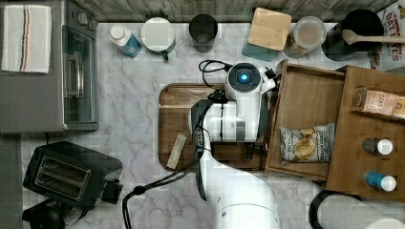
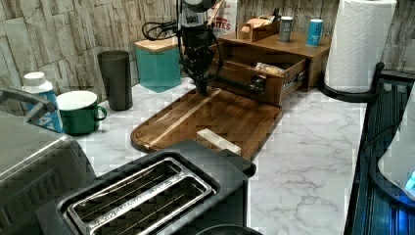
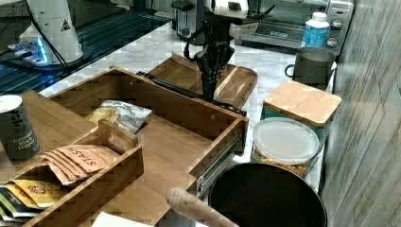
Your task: Close the drawer.
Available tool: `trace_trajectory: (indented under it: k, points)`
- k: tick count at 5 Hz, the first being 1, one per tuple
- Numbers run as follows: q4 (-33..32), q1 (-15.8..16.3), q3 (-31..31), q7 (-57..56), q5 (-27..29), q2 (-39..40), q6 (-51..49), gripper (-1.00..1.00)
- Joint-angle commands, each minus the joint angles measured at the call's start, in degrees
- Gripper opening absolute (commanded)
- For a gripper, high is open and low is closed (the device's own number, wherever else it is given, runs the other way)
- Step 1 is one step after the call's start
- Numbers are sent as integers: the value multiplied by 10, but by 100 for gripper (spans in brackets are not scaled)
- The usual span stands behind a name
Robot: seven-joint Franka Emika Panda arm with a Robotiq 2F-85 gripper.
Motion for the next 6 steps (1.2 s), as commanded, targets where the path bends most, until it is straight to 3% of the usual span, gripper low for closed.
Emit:
trace_trajectory:
  k: [1, 3, 4, 5, 6]
  points:
    - [-5, -69, -10, -116, -9, -31, -4, -100]
    - [-4, -128, -23, -239, -10, -45, 18, -100]
    - [13, -157, -37, -291, 23, -37, 27, -100]
    - [92, -190, -60, -327, 53, -8, -17, -100]
    - [111, -224, -76, -346, 73, -4, -15, -100]
